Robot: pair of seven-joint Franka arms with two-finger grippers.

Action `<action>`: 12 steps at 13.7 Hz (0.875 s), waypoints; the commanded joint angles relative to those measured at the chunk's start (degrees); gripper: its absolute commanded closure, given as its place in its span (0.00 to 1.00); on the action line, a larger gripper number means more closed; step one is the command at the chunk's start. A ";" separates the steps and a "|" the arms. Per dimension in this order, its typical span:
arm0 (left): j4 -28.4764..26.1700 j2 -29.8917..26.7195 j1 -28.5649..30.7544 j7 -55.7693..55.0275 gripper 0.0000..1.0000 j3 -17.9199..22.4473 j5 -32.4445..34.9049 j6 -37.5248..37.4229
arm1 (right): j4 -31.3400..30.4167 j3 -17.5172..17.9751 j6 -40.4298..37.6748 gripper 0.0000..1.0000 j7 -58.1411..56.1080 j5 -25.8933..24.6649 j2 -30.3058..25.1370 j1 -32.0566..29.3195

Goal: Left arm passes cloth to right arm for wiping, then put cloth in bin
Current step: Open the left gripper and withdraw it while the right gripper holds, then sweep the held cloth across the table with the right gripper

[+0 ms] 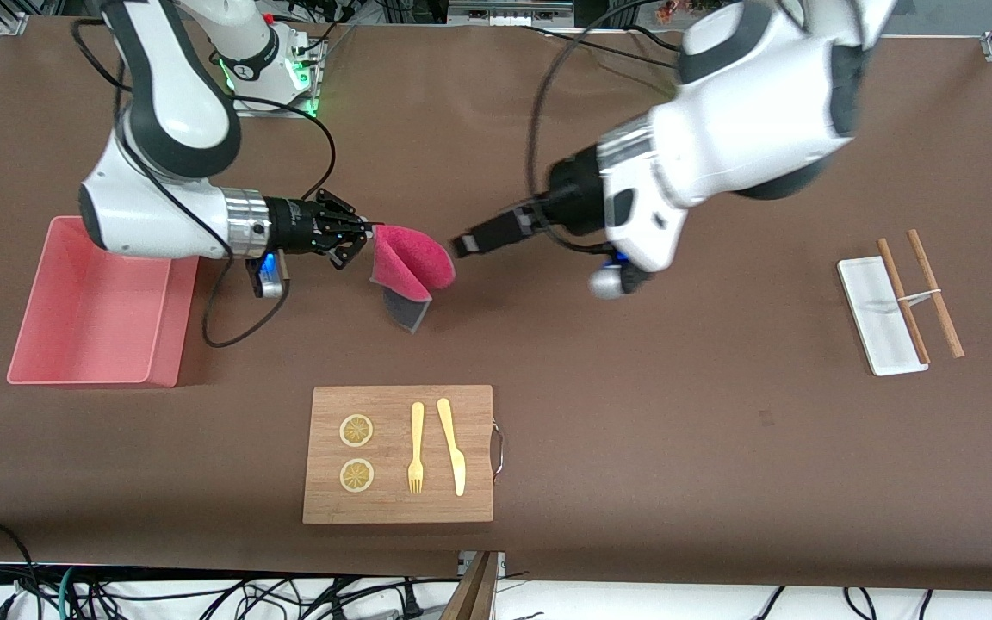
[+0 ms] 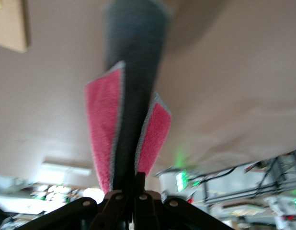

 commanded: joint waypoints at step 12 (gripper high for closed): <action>-30.38 -25.93 29.78 38.66 0.00 -0.24 27.63 -18.68 | 8.06 -3.16 1.18 1.00 -35.14 -34.82 16.49 -9.65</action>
